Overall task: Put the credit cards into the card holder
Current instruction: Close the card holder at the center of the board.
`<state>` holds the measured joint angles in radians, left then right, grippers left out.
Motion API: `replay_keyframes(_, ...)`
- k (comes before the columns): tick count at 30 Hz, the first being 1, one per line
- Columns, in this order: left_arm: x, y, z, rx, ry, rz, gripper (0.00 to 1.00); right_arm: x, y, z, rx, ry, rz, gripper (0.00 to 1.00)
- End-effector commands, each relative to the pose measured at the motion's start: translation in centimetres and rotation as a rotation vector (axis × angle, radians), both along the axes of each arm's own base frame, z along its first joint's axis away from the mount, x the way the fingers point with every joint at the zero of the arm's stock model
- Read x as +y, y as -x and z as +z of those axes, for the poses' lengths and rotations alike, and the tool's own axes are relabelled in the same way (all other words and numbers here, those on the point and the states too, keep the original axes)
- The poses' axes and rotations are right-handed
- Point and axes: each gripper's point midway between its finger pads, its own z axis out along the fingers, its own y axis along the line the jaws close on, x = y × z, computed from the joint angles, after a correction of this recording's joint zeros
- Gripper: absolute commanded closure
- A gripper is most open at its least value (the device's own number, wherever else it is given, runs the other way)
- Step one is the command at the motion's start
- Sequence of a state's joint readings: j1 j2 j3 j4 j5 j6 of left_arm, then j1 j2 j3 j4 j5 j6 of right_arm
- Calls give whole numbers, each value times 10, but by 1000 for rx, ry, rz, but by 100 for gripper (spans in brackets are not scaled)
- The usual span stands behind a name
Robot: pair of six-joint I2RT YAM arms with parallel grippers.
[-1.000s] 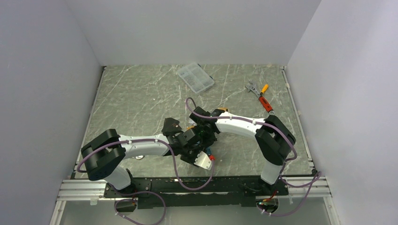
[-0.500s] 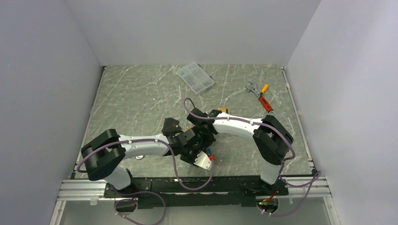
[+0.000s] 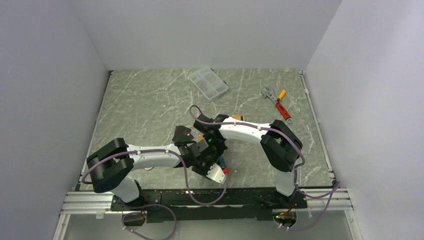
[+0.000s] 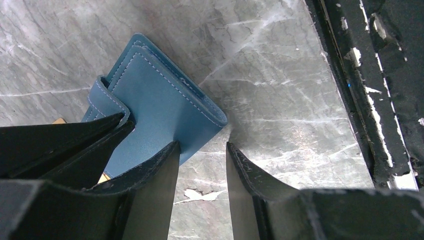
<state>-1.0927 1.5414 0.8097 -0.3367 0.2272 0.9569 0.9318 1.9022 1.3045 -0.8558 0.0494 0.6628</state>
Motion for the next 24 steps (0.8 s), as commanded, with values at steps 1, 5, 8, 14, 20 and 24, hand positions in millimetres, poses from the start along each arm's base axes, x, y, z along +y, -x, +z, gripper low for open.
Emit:
replay_keyframes(1, 2, 5, 2, -2, -8, -26, 55, 5, 12, -65, 33, 58, 26, 100)
replay_keyframes(5, 3, 4, 2, -11, -10, -28, 55, 5, 22, -75, 58, 66, 33, 100)
replay_keyframes(8, 3, 4, 3, -15, -7, -30, 55, 4, 32, -83, 76, 82, 49, 100)
replay_keyframes(14, 3, 5, 2, -11, 0, -30, 56, 9, 29, -68, 66, 31, 19, 94)
replay_keyframes(20, 2, 1, 6, -27, 6, -21, 56, 13, -1, -21, -10, -36, -10, 75)
replay_keyframes(24, 0, 0, 14, -41, 30, -15, 56, 16, -7, -5, -29, -76, -17, 72)
